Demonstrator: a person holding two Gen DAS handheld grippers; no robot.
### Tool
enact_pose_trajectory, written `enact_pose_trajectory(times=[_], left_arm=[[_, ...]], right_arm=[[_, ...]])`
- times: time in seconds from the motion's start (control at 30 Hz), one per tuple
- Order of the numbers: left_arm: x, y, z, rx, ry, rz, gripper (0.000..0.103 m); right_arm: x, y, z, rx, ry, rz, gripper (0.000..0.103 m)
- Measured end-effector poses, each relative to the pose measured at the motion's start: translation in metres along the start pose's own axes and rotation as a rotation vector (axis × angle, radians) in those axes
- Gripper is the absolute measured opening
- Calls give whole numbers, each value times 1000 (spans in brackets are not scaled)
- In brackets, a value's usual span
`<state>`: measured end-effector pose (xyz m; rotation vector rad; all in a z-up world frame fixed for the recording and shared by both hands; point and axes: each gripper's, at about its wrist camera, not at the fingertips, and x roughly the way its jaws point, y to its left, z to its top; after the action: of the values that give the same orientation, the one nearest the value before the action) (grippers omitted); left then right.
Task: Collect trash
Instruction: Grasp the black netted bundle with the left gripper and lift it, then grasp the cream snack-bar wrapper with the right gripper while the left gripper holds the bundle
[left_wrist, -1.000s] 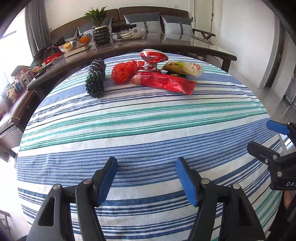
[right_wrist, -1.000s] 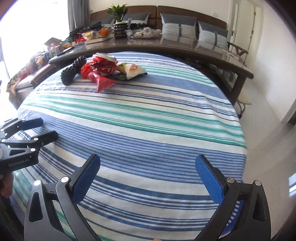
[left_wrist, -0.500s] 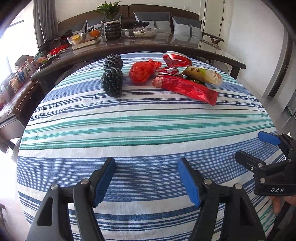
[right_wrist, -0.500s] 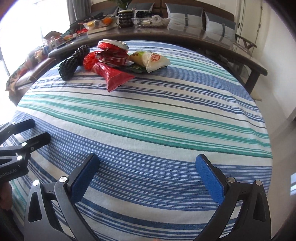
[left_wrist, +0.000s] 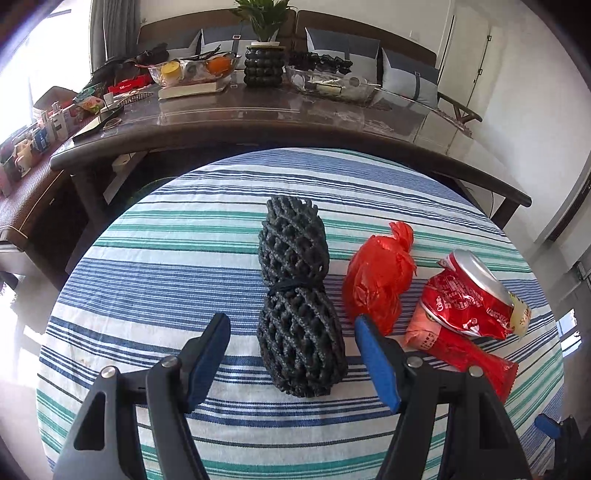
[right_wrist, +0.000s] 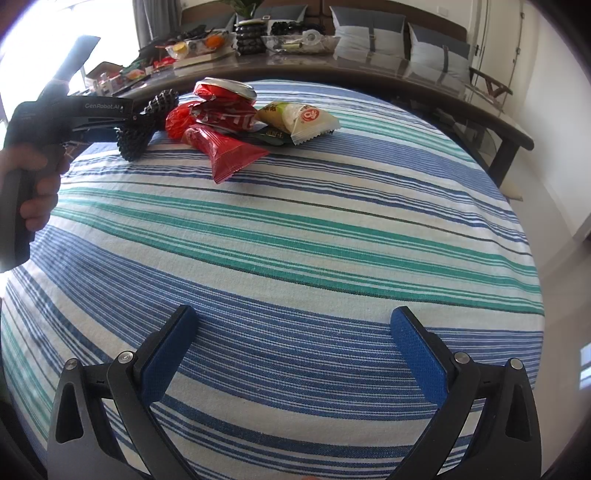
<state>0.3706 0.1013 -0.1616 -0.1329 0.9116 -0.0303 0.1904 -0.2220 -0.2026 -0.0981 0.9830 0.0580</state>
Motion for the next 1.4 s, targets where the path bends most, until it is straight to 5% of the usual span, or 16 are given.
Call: enact_pose_trajectory(times=[0.03,0.07,0.43,0.63,0.7,0.73,0.93,1.1,1.4], left_arm=[[-1,0,0,7,-15,-3,59],[-2,-1,-1,19,-19,-4,31],[-94,-32,-89,132,-21,-7,32],[-100,-56,-128,172,-23,-13,43],[-90,-62,-131,181,-4,13,64],[-86,-64,-131,185,2,13,66],[-64,-70,-135,200,14,16,69],[-56,-67,-130,187,19,4,82],[-56,-69,-130,193,22,5,83]], right_arm=[[0,0,0,0,0,0,103],[0,0,0,0,0,0,103],[0,-1,0,0,0,1,103],[0,-1,0,0,0,1,103],[0,-1,0,0,0,1,103],[0,-1,0,0,0,1,103],[0,-1,0,0,0,1,103],[-1,-1,0,0,0,1,103],[5,-3,12,-73,45,36,103]])
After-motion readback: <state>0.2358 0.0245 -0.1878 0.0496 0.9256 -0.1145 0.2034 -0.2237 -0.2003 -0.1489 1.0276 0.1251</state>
